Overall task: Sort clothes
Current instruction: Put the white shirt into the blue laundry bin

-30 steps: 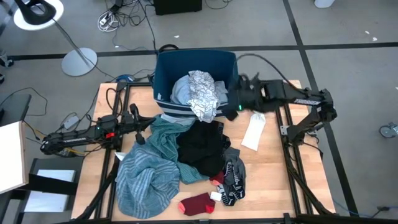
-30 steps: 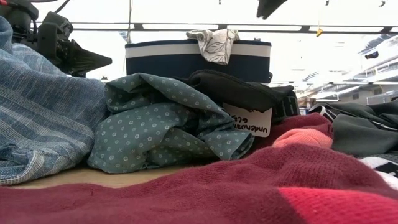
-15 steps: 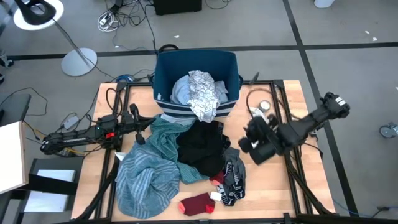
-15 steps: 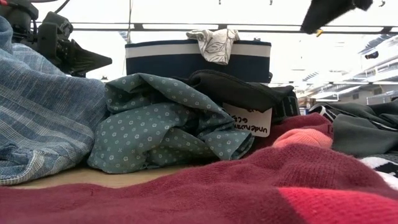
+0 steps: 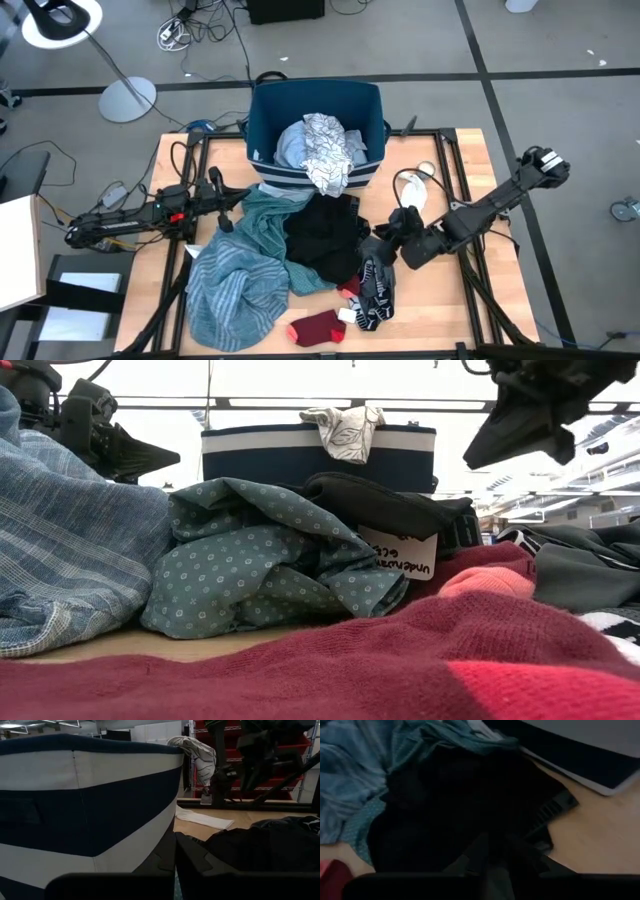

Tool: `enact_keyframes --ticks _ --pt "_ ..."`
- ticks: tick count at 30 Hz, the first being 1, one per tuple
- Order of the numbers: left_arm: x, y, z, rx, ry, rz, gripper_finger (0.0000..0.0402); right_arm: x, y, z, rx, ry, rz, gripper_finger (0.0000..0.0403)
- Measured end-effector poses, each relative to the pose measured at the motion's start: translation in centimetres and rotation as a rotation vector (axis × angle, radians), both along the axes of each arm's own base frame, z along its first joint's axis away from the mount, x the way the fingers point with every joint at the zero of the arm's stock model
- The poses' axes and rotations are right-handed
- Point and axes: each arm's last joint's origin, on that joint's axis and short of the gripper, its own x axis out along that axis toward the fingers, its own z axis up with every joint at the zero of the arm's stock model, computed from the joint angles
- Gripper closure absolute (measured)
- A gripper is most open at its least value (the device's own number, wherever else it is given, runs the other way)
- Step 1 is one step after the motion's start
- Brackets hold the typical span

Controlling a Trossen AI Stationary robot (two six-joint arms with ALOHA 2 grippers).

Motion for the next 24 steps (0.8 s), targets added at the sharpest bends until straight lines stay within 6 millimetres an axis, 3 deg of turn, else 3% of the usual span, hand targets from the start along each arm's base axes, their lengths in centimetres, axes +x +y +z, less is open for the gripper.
enact_keyframes --ticks 13,24 --pt "0.0 0.0 0.0 0.0 0.0 0.0 0.0389 4.0 -3.3 1.0 -0.141 -0.148 0.199 0.0344" --pt "0.0 0.0 0.0 0.0 0.0 0.0 0.0389 4.5 -3.9 1.5 -0.182 -0.184 0.2 0.0344"
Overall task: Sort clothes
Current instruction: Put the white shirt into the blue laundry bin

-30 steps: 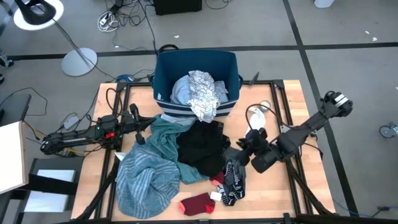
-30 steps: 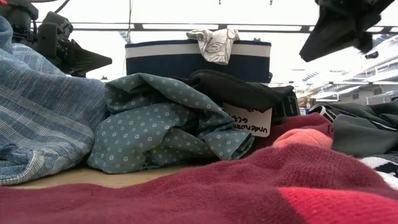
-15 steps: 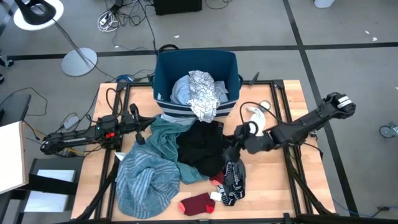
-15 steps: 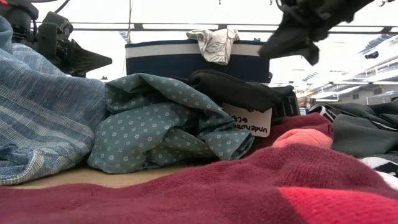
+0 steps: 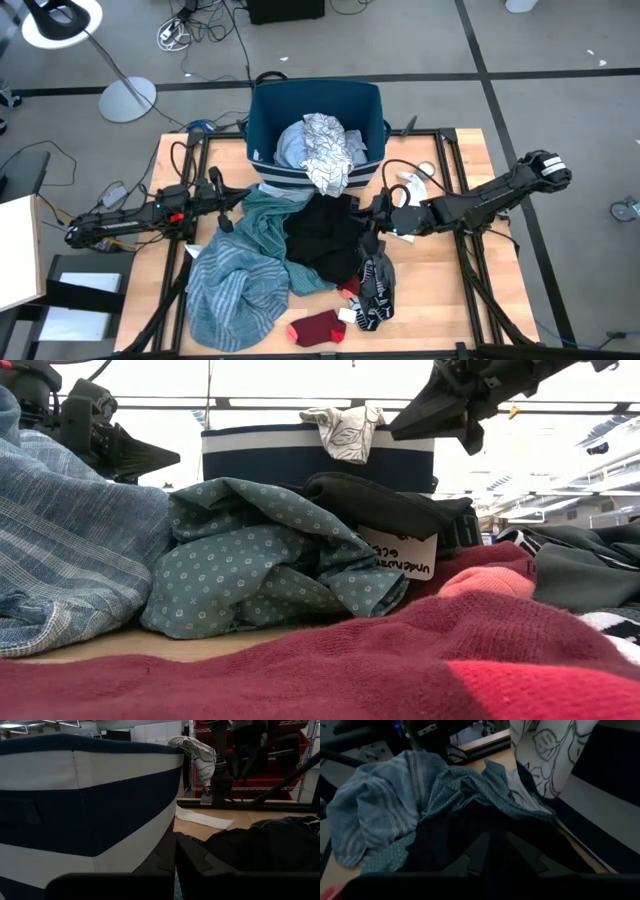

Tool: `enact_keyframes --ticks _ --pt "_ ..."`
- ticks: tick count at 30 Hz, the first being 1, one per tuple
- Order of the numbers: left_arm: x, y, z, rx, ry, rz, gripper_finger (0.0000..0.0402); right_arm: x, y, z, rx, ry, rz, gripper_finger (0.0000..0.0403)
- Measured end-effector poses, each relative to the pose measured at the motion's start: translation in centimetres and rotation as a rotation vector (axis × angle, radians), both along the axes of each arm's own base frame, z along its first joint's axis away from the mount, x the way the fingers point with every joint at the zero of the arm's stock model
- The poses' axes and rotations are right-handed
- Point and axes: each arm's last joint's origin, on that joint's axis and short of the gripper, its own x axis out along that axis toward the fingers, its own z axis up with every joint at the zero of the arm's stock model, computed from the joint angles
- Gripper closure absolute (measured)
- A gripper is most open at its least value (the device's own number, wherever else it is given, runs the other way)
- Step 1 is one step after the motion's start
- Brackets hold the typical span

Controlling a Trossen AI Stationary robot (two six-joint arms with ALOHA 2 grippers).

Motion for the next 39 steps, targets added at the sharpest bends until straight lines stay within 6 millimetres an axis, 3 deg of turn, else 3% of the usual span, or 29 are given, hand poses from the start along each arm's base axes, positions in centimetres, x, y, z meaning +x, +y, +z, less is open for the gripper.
enact_keyframes --ticks 39 --pt "0.0 0.0 0.01 0.0 0.0 0.0 0.0389 0.06 -0.33 0.02 -0.007 -0.003 -0.026 0.0344"
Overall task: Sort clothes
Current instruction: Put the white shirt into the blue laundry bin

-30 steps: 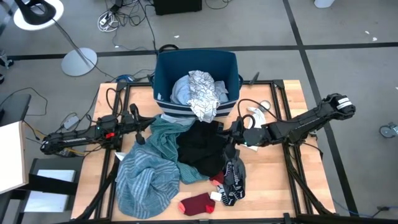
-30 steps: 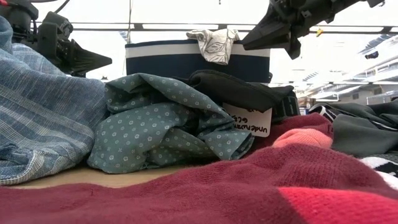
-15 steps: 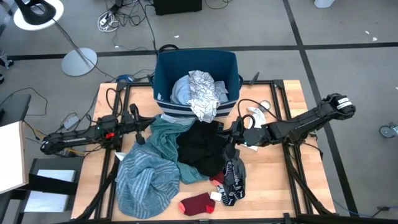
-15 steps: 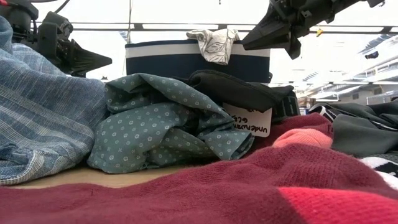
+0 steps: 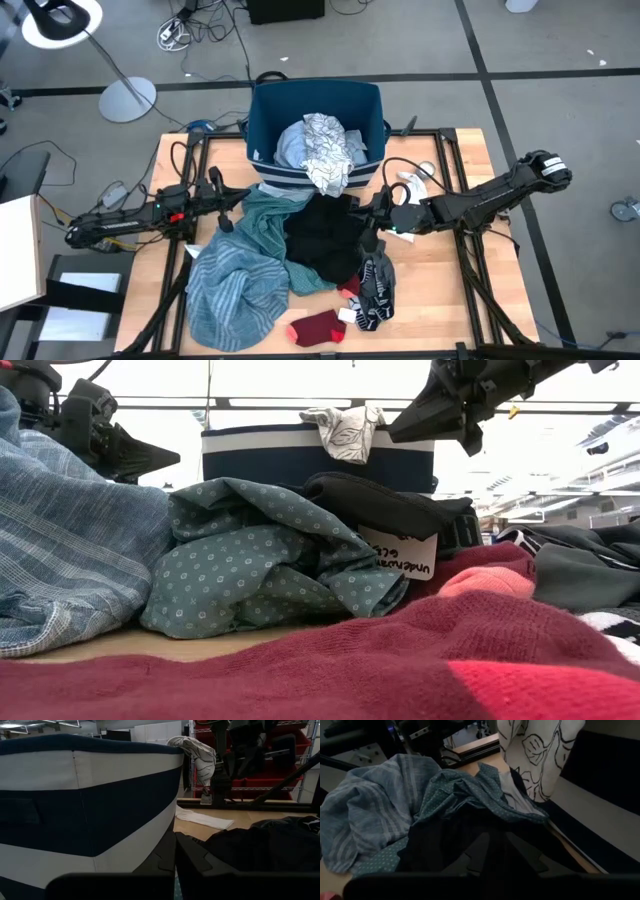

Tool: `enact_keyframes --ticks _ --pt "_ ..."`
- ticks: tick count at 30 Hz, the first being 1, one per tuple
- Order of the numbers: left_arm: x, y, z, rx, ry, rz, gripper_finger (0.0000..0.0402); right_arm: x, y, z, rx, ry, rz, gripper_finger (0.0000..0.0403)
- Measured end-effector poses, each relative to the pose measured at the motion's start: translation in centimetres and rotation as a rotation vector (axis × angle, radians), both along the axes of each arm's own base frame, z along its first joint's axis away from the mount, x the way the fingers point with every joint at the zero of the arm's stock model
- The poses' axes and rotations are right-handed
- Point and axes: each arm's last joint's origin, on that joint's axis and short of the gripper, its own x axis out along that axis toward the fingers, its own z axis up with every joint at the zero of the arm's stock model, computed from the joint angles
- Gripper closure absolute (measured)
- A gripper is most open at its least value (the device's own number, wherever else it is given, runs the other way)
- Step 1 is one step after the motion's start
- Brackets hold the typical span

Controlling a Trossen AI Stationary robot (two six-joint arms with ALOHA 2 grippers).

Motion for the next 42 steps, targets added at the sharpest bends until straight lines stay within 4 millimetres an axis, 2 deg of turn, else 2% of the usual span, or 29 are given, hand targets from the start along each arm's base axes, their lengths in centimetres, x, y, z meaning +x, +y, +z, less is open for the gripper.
enact_keyframes --ticks 14,29,33,39,42 --pt "0.0 0.0 0.0 0.0 0.0 0.0 0.0389 0.1 0.0 0.3 0.009 -0.032 -0.003 0.0343" --pt "0.0 0.0 0.0 0.0 0.0 0.0 0.0389 0.5 -1.9 0.0 0.025 0.006 -0.021 0.0342" --pt "0.0 0.0 0.0 0.0 -0.001 0.0 0.0389 1.2 -2.3 -1.2 0.042 0.06 0.008 0.0333" --pt "0.0 0.0 0.0 0.0 -0.002 0.0 0.0389 3.2 -2.2 -4.5 0.047 0.14 0.033 0.0304" --pt "0.0 0.0 0.0 0.0 -0.003 0.0 0.0389 4.1 -2.3 -5.2 0.059 0.156 0.051 0.0287"
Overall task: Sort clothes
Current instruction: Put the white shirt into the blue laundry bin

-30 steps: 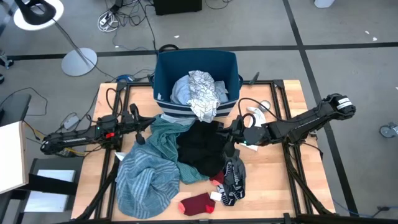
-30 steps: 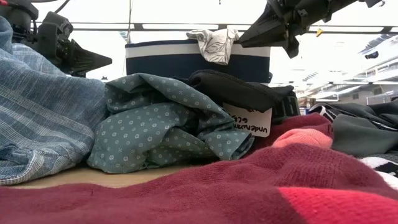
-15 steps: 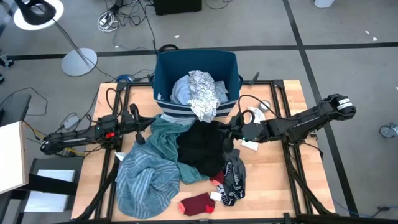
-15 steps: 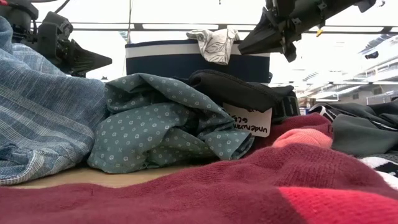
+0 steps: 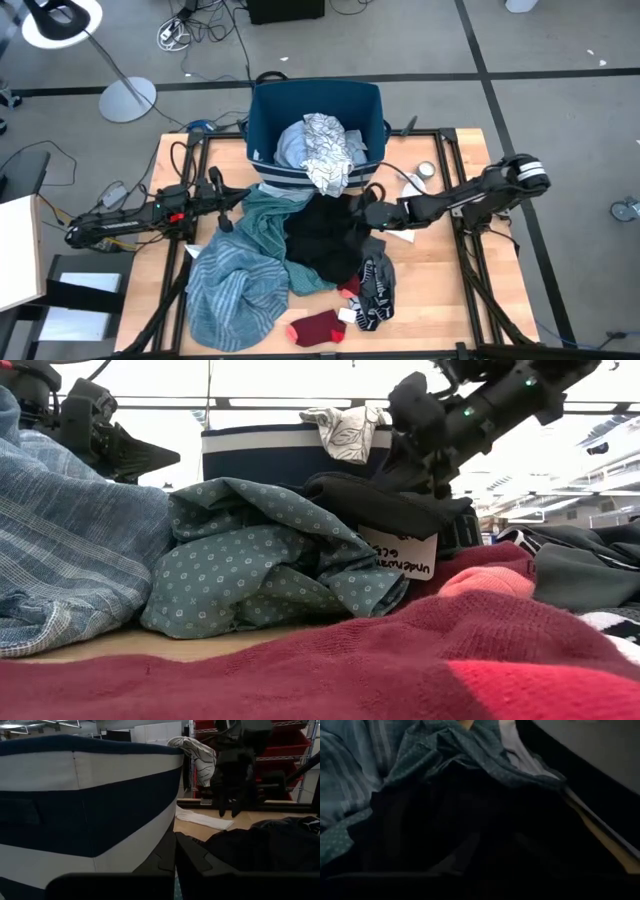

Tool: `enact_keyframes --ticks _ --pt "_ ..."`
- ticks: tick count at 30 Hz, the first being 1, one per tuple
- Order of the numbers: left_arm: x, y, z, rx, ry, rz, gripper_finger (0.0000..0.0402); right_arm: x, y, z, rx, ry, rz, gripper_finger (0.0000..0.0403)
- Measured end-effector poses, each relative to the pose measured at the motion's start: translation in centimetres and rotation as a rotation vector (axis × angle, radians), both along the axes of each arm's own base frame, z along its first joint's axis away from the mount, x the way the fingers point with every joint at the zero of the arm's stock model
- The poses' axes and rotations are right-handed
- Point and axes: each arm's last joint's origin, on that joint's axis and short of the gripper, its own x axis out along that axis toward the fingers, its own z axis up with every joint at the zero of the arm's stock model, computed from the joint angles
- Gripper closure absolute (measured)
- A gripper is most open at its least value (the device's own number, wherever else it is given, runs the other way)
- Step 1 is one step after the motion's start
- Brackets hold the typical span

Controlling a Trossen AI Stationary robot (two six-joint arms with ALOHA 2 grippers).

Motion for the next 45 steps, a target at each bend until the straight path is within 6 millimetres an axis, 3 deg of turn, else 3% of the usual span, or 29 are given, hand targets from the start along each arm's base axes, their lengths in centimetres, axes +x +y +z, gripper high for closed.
enact_keyframes --ticks 6,20,24,28,36,41,45 --pt "0.0 0.0 0.0 0.0 0.001 0.0 0.0389 1.4 0.1 0.7 -0.028 -0.003 0.033 0.0258" --pt "0.0 0.0 0.0 0.0 0.001 0.0 0.0389 2.0 -0.9 2.9 -0.418 0.028 -0.151 0.0252" --pt "0.0 0.0 0.0 0.0 0.001 0.0 0.0389 2.9 -0.8 4.9 -0.517 -0.011 -0.142 0.0252" --pt "0.0 0.0 0.0 0.0 0.0 0.0 0.0389 4.0 -1.2 8.2 -0.612 -0.05 -0.142 0.0252" --pt "0.0 0.0 0.0 0.0 0.0 0.0 0.0389 5.2 -5.2 15.5 -0.731 -0.127 -0.277 0.0253" --pt "0.0 0.0 0.0 0.0 0.0 0.0 0.0389 4.6 -8.6 17.2 -0.664 -0.087 -0.537 0.0253" --pt "0.0 0.0 0.0 0.0 0.001 0.0 0.0389 3.6 -10.7 18.1 -0.491 -0.018 -0.581 0.0253"
